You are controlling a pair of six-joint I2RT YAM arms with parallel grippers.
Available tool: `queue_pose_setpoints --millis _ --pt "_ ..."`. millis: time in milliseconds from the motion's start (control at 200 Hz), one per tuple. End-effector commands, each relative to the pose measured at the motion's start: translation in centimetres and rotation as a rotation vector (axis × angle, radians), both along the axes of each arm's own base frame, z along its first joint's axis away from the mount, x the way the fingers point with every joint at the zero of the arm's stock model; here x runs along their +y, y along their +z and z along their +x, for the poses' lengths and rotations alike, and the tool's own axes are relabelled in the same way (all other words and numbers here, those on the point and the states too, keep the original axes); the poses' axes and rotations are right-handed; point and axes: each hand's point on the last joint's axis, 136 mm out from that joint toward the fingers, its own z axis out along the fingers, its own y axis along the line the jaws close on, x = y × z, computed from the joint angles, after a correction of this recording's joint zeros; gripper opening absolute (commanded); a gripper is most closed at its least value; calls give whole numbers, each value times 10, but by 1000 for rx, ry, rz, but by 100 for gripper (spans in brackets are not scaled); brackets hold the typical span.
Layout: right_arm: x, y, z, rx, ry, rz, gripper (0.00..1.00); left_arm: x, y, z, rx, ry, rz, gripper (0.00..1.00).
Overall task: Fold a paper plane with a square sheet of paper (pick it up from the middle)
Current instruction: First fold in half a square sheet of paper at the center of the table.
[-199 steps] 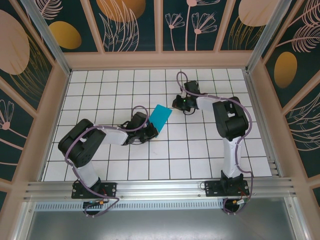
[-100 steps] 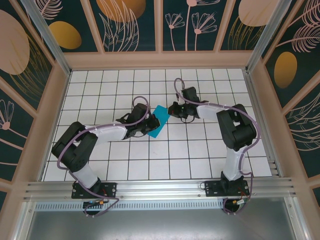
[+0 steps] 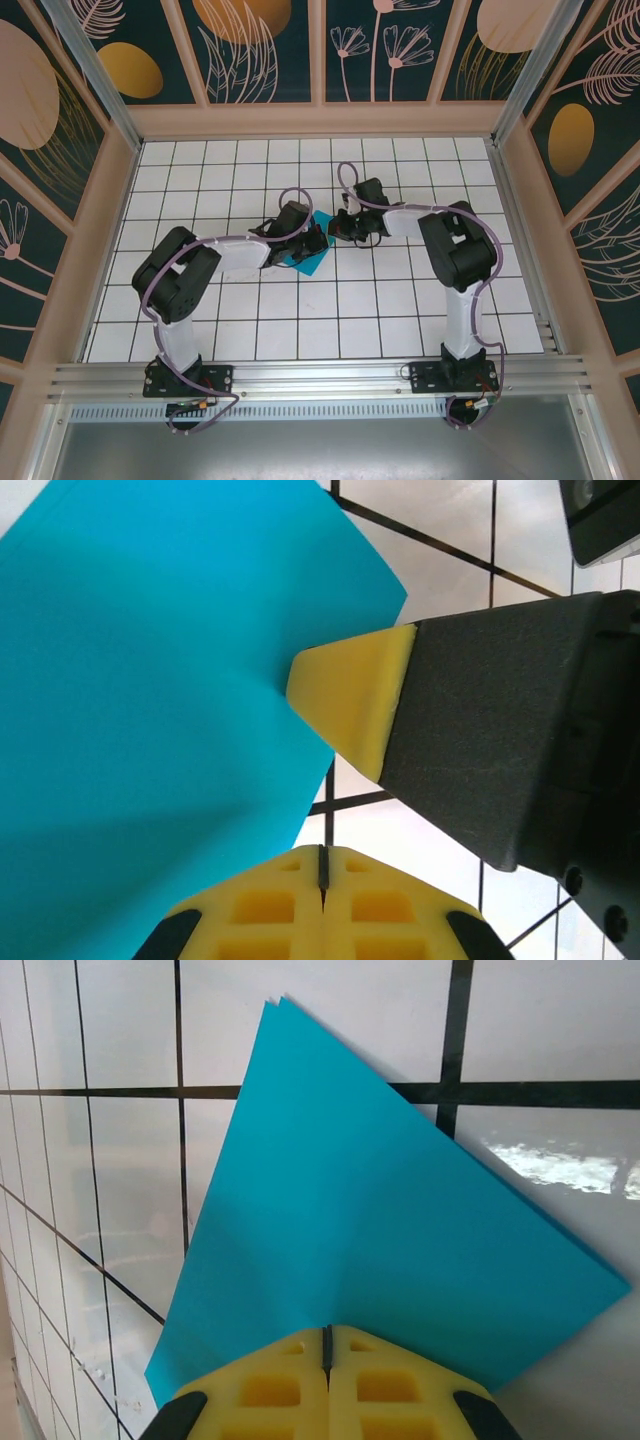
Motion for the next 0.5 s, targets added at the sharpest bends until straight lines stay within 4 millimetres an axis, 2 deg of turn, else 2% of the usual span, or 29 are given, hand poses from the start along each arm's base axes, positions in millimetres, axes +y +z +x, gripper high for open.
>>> queue_pose_setpoints --millis 0,65,290,495 --pt "0 -8 0 18 15 -33 0 1 -11 -4 3 -21 31 0" --pt "-3 -14 1 29 10 -57 0 9 -25 -15 37 -26 52 0" --pt "-8 -28 -1 54 6 -110 0 21 -47 -38 88 -50 74 0" --pt "-12 -37 -3 77 -8 -137 0 18 -44 -58 113 -103 2 0"
